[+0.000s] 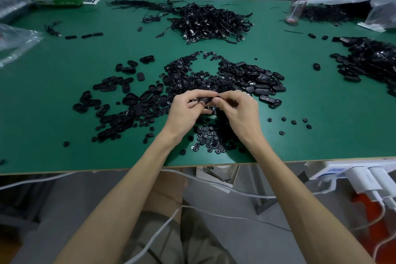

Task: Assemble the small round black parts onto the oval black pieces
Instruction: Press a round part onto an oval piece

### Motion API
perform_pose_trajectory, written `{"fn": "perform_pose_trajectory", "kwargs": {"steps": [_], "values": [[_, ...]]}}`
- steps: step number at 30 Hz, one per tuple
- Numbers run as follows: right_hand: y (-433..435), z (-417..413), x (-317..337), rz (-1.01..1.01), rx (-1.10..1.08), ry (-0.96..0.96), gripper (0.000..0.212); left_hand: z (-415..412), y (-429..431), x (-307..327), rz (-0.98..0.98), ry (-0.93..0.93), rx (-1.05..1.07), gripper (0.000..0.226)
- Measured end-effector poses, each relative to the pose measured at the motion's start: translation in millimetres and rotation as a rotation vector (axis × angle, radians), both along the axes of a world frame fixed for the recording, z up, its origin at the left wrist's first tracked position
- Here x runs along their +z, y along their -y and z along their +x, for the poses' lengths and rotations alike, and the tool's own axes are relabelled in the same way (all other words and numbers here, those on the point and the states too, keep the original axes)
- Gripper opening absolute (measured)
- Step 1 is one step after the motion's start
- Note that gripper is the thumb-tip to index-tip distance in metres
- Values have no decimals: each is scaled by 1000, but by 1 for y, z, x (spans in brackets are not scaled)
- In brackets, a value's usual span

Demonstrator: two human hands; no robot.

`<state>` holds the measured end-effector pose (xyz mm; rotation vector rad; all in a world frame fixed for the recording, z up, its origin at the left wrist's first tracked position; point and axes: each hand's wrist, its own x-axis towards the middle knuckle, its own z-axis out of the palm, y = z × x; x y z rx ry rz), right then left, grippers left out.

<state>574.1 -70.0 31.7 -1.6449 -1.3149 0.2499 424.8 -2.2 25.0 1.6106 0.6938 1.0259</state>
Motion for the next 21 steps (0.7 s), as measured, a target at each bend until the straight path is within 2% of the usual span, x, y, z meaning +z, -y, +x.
{"fn": "perform_pose_trajectory", "kwargs": {"steps": [8, 16, 21], "values": [[2, -1, 3, 30, 3, -28, 19, 0, 0, -1, -65, 20, 31, 22], [3, -1, 1, 99, 34, -147, 11, 1, -1, -2, -78, -1, 35, 22], [2, -1, 0, 58, 37, -151, 10, 0, 0, -2, -80, -2, 33, 24]]}}
